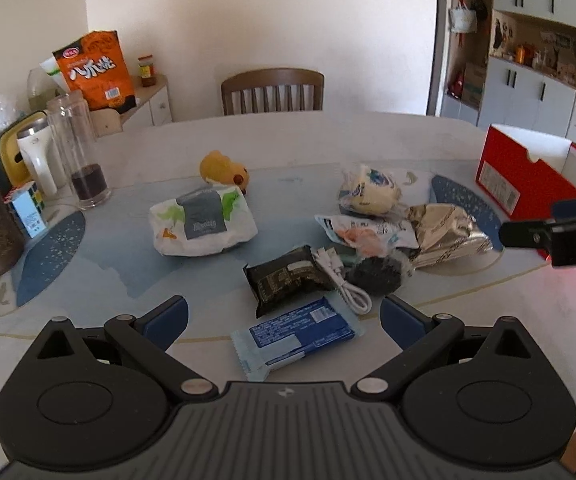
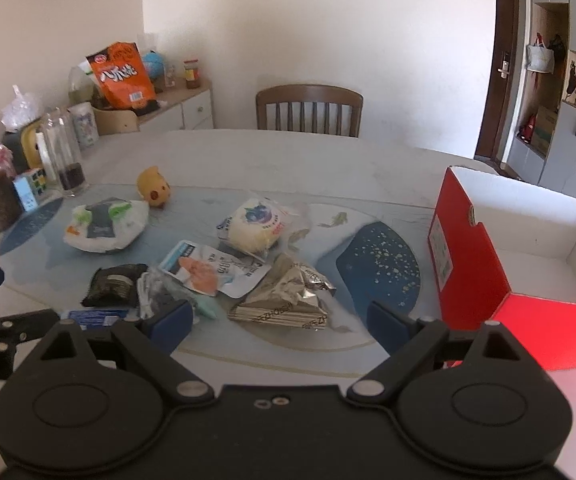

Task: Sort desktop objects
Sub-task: 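Reach the right gripper toward the silver foil snack bag, then grasp the silver foil bag with the right gripper while the left grasps the blue bar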

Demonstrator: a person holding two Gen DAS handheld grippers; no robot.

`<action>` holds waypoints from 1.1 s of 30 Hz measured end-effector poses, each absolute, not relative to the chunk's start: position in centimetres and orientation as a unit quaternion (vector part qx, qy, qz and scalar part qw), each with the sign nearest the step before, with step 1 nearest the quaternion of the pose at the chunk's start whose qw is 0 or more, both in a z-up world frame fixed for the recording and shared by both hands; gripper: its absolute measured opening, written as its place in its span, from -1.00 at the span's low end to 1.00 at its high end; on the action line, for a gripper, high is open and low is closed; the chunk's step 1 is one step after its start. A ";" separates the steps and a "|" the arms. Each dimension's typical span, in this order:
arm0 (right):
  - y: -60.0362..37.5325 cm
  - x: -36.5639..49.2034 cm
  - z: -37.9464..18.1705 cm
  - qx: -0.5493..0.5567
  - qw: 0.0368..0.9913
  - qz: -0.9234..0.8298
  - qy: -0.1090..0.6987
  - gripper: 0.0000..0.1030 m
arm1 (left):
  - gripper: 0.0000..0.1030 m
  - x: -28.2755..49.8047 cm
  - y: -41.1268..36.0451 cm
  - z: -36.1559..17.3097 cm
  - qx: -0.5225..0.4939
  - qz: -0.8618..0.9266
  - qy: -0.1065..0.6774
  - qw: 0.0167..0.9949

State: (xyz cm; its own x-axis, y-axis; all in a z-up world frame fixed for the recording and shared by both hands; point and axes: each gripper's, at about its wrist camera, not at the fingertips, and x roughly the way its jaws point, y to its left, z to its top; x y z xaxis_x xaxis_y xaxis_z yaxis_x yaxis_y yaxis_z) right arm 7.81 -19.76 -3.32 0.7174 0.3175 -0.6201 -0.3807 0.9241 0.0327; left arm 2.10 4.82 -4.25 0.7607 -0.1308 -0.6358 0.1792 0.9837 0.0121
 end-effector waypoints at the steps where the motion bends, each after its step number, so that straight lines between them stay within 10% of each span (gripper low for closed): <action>1: -19.6 8.2 -3.5 -0.049 0.925 0.187 0.326 0.78 | 0.99 2.4 4.9 -4.5 0.040 -0.085 0.338 0.937; 25: -16.5 15.5 -7.7 -0.042 0.919 0.126 0.372 0.60 | 0.76 6.7 5.3 -10.3 0.137 -0.217 0.355 0.899; 33: -16.3 16.8 -8.7 -0.038 0.912 0.112 0.393 0.46 | 0.25 7.0 5.1 -10.5 0.124 -0.252 0.371 0.885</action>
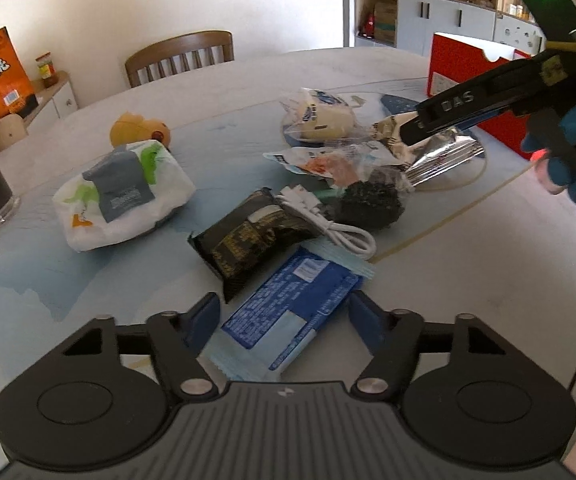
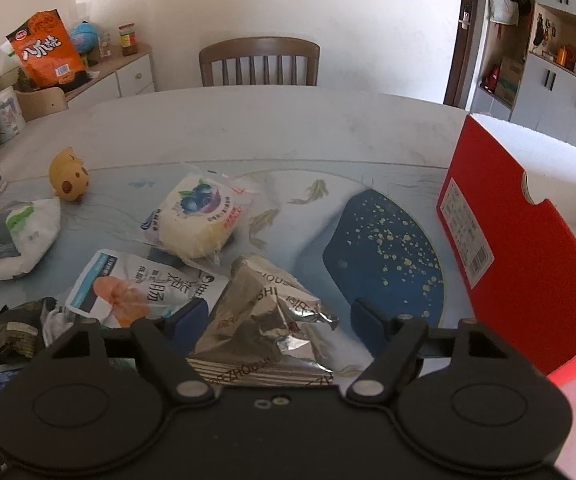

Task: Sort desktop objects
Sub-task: 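Grasp the silver foil bag with the right gripper while the left grasps the blue bar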

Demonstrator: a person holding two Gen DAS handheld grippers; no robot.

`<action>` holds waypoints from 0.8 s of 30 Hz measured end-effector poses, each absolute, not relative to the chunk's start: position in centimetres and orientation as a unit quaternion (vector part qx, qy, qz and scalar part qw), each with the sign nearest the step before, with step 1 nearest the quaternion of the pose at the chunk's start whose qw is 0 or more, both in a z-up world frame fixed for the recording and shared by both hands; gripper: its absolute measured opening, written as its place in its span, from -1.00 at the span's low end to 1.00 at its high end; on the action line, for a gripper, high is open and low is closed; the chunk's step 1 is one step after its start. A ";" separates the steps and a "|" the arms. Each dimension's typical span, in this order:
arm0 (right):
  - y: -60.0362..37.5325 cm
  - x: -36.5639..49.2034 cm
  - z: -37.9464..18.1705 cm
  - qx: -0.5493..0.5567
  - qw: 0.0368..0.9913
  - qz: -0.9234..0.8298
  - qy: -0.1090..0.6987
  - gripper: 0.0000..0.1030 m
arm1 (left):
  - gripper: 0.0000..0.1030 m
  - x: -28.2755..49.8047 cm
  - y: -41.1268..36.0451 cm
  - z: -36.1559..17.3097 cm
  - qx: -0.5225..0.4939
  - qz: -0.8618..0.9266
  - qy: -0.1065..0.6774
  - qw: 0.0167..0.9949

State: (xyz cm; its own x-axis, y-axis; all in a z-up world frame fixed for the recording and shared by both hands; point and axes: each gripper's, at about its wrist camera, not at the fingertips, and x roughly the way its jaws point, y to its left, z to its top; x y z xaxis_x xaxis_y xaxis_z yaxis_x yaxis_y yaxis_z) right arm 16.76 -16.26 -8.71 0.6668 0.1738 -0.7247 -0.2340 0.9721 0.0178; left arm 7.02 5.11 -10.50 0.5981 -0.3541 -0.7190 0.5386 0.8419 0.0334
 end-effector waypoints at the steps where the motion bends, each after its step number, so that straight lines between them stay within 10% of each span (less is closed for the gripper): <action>1: -16.3 16.9 -8.8 -0.038 0.911 0.111 0.395 0.44 | 0.23 7.0 5.1 -10.4 0.121 -0.256 0.374 0.883; 24: -17.0 17.4 -9.0 0.011 0.901 0.110 0.419 -0.07 | -0.25 7.6 4.9 -10.1 0.094 -0.286 0.387 0.872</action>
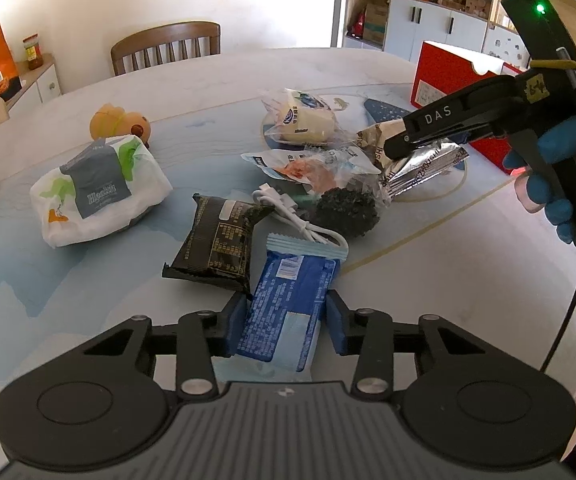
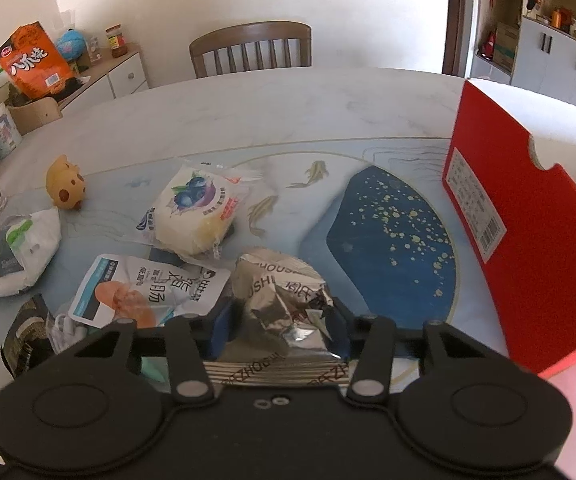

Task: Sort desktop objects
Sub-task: 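Grasp the silver foil bag with the right gripper while the left grasps the blue bar, then carry the foil bag and blue bar with both grippers into the red box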

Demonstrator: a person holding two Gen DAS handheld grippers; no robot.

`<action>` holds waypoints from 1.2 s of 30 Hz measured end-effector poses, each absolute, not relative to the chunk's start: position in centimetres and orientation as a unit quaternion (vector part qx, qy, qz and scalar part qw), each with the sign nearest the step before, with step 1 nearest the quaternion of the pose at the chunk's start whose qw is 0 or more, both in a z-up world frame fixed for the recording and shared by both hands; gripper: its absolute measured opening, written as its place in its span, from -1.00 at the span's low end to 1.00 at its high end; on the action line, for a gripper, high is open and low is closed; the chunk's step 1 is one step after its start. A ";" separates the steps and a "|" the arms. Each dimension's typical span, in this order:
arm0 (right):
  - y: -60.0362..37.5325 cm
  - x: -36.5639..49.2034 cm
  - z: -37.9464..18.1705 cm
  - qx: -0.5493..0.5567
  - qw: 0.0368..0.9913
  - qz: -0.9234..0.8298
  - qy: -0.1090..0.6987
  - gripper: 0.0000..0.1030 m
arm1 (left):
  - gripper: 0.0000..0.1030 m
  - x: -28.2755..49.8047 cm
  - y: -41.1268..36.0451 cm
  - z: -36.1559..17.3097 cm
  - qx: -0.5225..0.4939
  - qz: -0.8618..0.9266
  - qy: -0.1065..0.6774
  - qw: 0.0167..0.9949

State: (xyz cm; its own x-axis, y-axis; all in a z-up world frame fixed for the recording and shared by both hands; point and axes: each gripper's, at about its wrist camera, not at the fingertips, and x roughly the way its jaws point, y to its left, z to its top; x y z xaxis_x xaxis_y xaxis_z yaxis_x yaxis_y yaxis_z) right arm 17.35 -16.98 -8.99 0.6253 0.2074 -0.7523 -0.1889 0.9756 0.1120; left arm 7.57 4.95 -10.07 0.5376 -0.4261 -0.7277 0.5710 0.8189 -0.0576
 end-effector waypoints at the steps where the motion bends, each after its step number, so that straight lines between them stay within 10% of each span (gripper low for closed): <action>1: -17.1 17.3 -8.9 0.012 0.901 0.109 0.419 -0.07 | -0.25 7.5 5.0 -10.0 0.093 -0.287 0.386 0.872; 36: -21.7 12.0 0.7 0.025 0.921 0.108 0.374 -0.12 | -0.31 8.2 4.0 -2.1 0.080 -0.313 0.349 0.880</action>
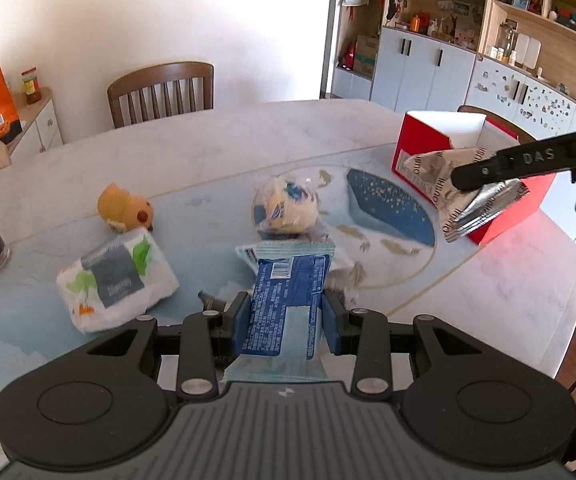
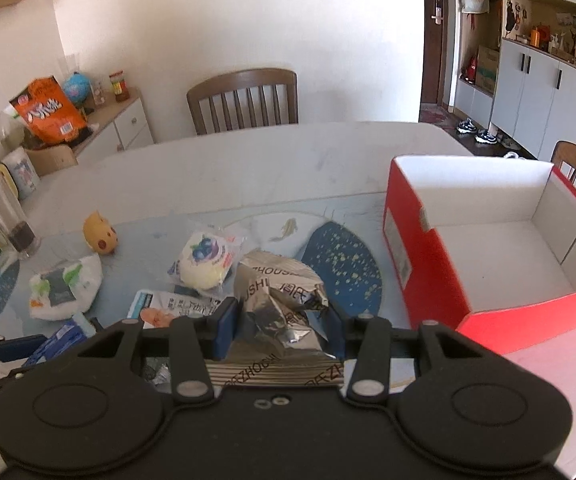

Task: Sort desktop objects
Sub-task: 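Carry the foil bag and blue bar with both grippers into the red box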

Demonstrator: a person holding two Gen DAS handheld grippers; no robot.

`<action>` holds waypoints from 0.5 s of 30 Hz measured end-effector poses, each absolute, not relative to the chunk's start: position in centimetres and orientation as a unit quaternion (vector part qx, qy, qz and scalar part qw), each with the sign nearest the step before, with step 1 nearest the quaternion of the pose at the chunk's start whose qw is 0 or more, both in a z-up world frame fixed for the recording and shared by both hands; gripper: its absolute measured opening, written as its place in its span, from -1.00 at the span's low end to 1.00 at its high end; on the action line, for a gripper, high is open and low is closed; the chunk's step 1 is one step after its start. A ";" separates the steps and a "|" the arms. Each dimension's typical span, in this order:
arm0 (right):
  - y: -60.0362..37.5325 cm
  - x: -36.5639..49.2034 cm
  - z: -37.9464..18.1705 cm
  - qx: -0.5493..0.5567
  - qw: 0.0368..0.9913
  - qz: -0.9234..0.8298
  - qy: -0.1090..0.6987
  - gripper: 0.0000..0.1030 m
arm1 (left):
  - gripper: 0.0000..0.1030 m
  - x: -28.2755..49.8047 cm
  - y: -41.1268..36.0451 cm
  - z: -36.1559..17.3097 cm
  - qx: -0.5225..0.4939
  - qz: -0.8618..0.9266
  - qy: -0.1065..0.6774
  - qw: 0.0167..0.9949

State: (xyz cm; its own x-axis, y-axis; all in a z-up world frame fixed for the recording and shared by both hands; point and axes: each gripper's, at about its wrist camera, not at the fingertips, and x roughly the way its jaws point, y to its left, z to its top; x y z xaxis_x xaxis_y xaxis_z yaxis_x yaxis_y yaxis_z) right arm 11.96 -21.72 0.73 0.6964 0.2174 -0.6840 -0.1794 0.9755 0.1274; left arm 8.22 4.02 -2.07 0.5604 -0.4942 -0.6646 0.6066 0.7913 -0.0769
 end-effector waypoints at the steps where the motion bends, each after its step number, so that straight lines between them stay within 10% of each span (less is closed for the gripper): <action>1: -22.2 12.0 1.0 0.027 0.921 0.110 0.374 -0.12 | -0.31 8.2 3.7 -1.8 0.080 -0.312 0.349 0.880; 15: -30.4 14.4 3.7 0.031 0.924 0.140 0.353 -0.12 | -0.31 7.6 -3.8 1.4 0.065 -0.293 0.341 0.891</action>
State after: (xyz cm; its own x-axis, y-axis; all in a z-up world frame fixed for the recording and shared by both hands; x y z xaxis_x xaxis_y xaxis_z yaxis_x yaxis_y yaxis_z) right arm 14.37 -30.37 3.73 0.7113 0.2819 -0.6439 -0.2375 0.9586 0.1573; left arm 7.63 -3.76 1.40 0.5953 -0.4782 -0.6457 0.5674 0.8192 -0.0835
